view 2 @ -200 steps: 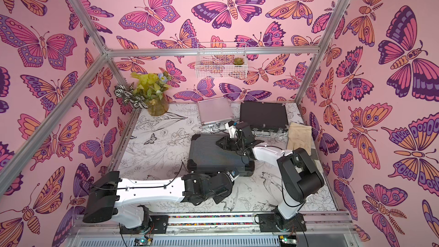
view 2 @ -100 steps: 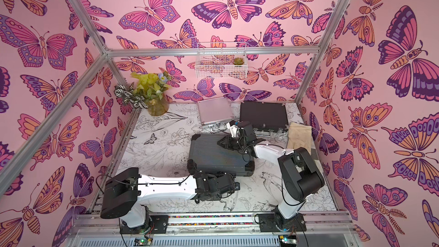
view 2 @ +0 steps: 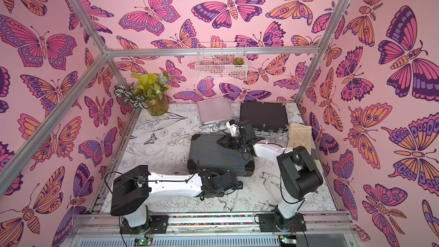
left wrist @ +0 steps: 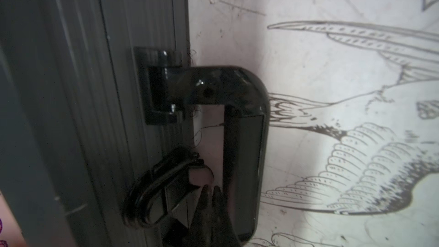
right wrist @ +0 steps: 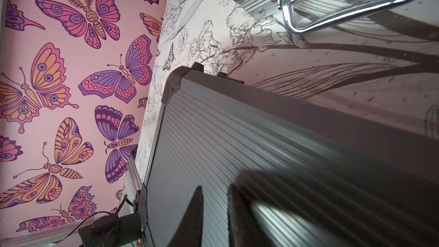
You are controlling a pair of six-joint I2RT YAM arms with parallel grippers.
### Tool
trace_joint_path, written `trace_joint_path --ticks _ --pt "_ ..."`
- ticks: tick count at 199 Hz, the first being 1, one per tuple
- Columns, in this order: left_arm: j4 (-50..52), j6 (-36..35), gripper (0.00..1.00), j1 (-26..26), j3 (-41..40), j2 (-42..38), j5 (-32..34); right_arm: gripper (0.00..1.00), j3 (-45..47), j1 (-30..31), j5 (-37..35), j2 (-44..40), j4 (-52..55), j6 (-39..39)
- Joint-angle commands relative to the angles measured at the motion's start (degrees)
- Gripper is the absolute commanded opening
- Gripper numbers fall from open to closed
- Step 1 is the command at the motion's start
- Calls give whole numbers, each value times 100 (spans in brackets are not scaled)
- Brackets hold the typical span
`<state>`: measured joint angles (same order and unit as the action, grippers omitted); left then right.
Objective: Close the poker set cases
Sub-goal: Fasten the fastener on the poker set case.
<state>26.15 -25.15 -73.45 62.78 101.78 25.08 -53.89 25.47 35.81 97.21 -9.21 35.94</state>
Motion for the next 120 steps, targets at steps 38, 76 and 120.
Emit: trace_joint_path --ticks 38,76,120 --pt "-36 -104 4 46 26 498 491 23 125 -63 -626 290 1182 -138" --pt "-45 -26 4 107 6 684 745 23 82 -69 -613 317 1193 -131" --pt "21 93 3 154 15 1000 902 23 58 -56 -582 335 1246 -162"
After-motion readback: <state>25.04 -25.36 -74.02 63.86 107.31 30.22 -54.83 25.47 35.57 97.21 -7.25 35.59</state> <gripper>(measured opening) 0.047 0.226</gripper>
